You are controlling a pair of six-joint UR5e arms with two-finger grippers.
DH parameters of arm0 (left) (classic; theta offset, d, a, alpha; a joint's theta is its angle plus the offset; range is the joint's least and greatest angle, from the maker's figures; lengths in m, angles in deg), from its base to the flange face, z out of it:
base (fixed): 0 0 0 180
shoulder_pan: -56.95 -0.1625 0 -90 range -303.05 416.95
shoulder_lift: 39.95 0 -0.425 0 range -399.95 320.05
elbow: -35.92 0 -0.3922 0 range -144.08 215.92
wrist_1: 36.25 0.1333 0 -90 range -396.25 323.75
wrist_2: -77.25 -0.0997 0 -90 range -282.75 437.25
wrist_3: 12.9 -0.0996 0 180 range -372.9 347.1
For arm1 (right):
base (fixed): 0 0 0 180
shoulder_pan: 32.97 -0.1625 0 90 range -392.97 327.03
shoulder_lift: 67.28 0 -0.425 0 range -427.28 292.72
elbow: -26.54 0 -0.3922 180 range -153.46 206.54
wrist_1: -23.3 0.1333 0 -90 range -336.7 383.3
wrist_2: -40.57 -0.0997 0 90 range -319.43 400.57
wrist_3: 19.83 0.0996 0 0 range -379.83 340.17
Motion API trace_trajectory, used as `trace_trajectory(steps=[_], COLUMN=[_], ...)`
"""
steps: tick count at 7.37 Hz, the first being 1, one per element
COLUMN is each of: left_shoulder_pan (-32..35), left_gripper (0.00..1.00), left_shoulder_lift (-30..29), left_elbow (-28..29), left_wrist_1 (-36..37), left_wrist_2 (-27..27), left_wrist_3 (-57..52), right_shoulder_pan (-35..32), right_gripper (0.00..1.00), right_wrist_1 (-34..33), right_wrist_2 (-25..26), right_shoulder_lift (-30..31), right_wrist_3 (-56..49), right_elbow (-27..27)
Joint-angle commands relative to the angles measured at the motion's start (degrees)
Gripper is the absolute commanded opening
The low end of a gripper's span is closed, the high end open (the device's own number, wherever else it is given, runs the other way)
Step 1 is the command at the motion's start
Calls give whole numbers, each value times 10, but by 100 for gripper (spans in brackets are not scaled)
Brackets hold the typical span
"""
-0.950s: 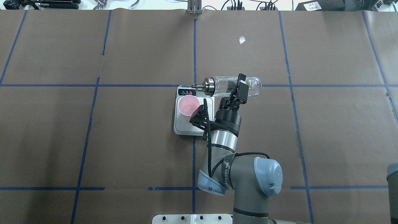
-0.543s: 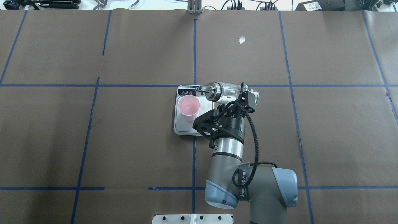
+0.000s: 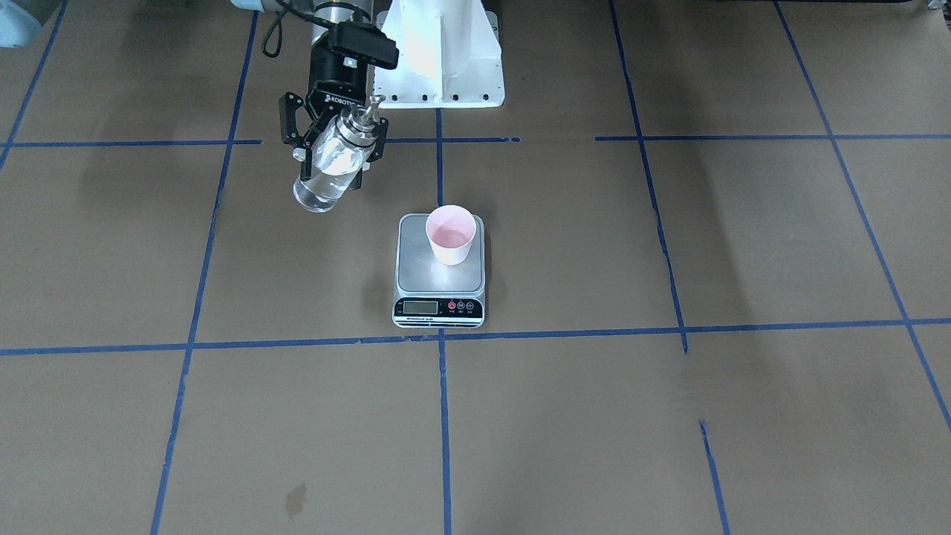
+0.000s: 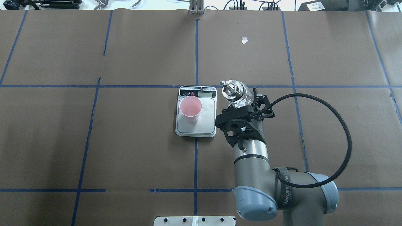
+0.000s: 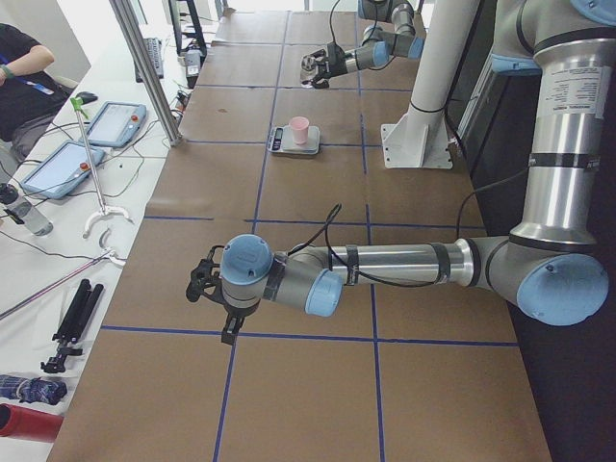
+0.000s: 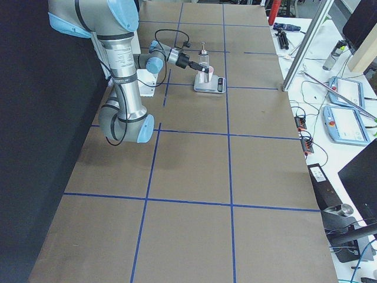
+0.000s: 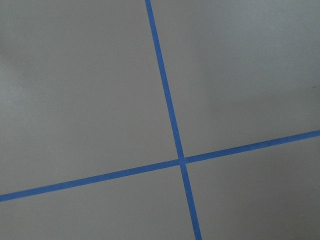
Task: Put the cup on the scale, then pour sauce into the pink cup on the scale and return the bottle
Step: 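Tilt the bottle upright with the right gripper, then carry the bottle back to its spot and set it down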
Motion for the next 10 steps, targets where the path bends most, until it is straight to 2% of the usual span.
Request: trace_trajectory(steps=[1,3,4,6,8,10], left_shoulder_pan=[1,1,4,5,5,5], left_gripper=[100,100,100,100,100,100], left_shoulder_lift=[4,7,7,7,8,8], left_elbow=[-24,-36,-36,-41,-51,-53], left_wrist_1=[1,2,2,2,2,2], left_wrist_2=[-4,-5,-5,-5,-6,-6], left_wrist_3=[0,0,0,0,0,0], right_shoulder_pan=[-1,-2,-2,-2,-3,-3], right_gripper=[0,0,0,0,0,0], right_wrist_1=[178,345,400,483,555,557], right_wrist_2=[-18,-44,-49,-49,-49,-44], right_shoulder_lift=[65,141,177,239,244,249], right_wrist_3=[2,9,41,89,99,133], right_elbow=[-5,-2,-1,27,87,126])
